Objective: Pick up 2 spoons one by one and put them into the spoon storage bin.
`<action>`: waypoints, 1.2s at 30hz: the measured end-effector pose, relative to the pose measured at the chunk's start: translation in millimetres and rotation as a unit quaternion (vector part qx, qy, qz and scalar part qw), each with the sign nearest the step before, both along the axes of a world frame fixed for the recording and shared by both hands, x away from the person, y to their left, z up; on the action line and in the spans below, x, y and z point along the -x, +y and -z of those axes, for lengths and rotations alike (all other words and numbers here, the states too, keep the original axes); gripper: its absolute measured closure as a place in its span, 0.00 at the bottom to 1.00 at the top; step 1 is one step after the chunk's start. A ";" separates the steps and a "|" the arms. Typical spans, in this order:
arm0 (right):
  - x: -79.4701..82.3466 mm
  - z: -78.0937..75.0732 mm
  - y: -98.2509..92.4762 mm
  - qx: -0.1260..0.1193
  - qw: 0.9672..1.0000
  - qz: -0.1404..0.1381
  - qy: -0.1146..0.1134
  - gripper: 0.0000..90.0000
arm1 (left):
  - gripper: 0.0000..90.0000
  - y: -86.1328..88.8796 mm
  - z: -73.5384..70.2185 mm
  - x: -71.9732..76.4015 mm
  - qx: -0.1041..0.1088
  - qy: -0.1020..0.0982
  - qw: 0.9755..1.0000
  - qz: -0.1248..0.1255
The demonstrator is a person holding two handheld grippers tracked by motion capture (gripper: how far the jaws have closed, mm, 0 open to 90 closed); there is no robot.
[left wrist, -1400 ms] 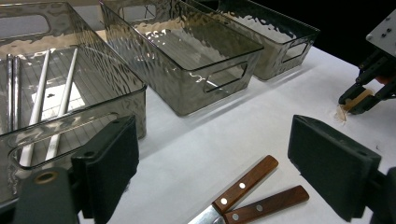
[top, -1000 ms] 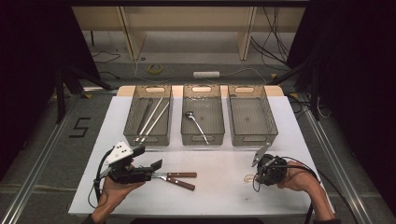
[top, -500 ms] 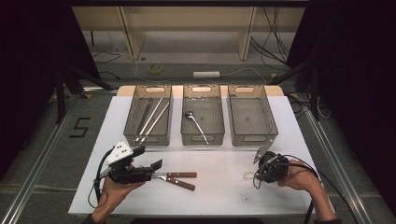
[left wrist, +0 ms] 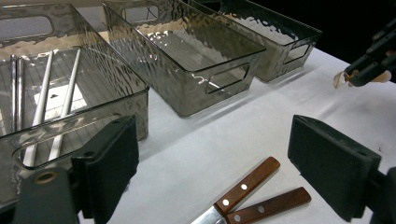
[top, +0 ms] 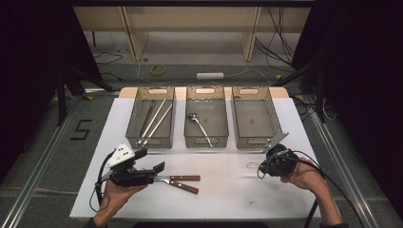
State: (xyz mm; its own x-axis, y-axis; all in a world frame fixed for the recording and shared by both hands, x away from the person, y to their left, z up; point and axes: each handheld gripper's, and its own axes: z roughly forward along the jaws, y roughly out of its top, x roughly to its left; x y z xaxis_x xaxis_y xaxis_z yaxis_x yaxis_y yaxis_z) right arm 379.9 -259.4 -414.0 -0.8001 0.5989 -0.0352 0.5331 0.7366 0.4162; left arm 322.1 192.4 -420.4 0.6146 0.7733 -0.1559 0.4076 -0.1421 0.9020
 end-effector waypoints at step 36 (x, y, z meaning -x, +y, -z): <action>-87.1 -61.2 96.1 -0.121 0.989 0.050 -0.065 0.86 | 0.17 0.7 -0.1 0.0 0.003 -0.001 1.000 0.001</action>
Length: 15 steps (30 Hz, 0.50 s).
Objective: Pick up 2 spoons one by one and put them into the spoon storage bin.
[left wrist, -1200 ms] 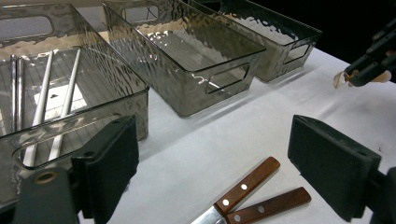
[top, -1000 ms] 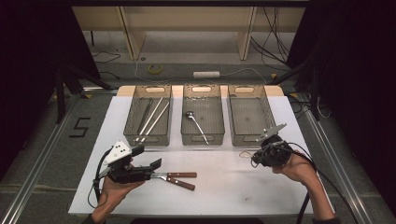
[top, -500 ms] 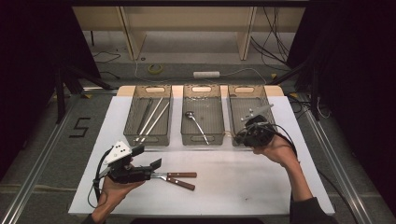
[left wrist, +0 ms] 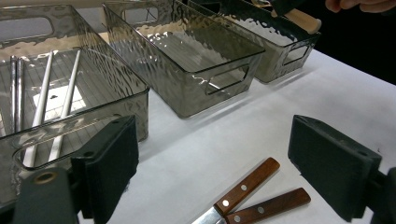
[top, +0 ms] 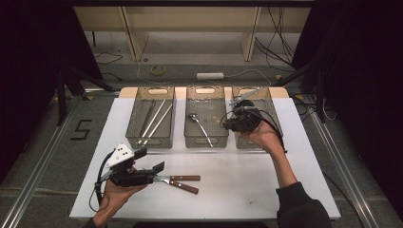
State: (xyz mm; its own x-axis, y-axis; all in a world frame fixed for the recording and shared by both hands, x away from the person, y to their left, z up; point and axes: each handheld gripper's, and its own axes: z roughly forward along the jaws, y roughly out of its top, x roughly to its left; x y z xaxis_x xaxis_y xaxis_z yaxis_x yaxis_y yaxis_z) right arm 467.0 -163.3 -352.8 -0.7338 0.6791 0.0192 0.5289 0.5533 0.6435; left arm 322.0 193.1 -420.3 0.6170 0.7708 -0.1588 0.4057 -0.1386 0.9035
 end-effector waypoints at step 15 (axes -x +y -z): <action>-19.9 -5.9 22.9 -0.026 1.000 0.011 -0.008 0.86 | 0.17 -0.2 -0.1 0.2 -0.001 -0.002 1.000 0.001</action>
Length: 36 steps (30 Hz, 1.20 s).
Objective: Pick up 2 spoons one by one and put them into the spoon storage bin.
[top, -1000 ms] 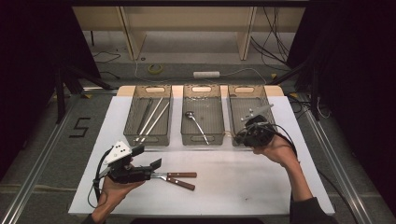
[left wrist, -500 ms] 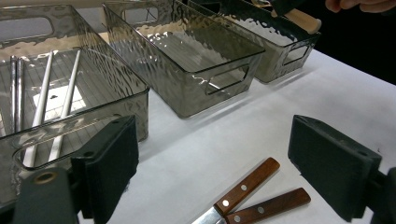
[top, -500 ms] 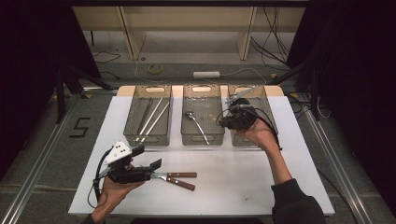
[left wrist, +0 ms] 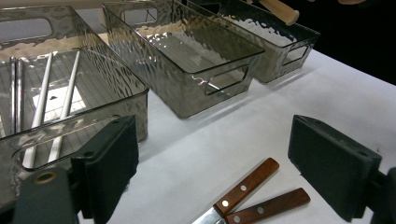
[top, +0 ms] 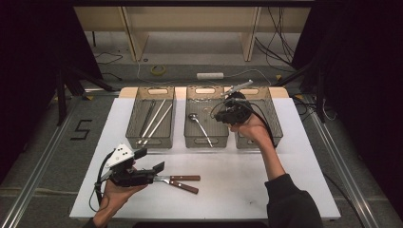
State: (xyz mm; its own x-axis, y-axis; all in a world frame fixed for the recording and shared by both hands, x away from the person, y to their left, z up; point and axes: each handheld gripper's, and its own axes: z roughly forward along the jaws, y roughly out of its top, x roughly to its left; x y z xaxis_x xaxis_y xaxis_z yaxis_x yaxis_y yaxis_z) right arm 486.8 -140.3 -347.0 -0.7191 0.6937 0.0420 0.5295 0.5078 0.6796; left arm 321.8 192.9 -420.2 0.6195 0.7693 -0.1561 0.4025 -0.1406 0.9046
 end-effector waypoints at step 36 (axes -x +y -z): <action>-45.0 36.1 45.8 -0.006 0.998 0.060 0.016 0.86 | 0.17 -0.4 0.1 0.8 0.002 -0.001 1.000 0.003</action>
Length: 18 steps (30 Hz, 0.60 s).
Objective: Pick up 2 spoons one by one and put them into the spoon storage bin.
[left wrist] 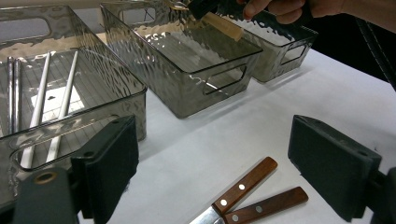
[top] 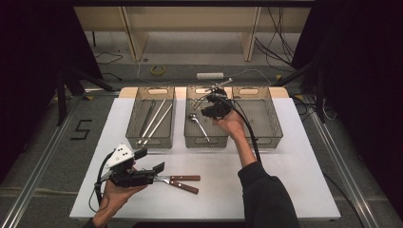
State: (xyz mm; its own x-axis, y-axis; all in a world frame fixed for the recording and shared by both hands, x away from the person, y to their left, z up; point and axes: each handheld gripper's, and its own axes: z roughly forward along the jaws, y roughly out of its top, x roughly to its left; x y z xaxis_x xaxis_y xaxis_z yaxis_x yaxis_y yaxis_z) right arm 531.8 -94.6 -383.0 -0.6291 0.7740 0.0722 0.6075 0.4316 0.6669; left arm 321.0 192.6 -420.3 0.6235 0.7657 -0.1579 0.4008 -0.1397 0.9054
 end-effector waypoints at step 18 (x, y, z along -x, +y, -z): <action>-3.0 16.8 8.6 0.003 1.000 0.006 0.021 0.85 | 0.17 -0.8 0.1 0.3 -0.001 0.001 1.000 0.002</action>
State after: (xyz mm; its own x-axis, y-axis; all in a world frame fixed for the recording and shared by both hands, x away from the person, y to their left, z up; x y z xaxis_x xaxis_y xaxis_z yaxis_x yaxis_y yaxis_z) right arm 534.8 -86.0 -399.9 -0.6161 0.7820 0.0941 0.6407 0.4281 0.6374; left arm 320.6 191.8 -420.3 0.6263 0.7637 -0.1566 0.4015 -0.1438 0.9045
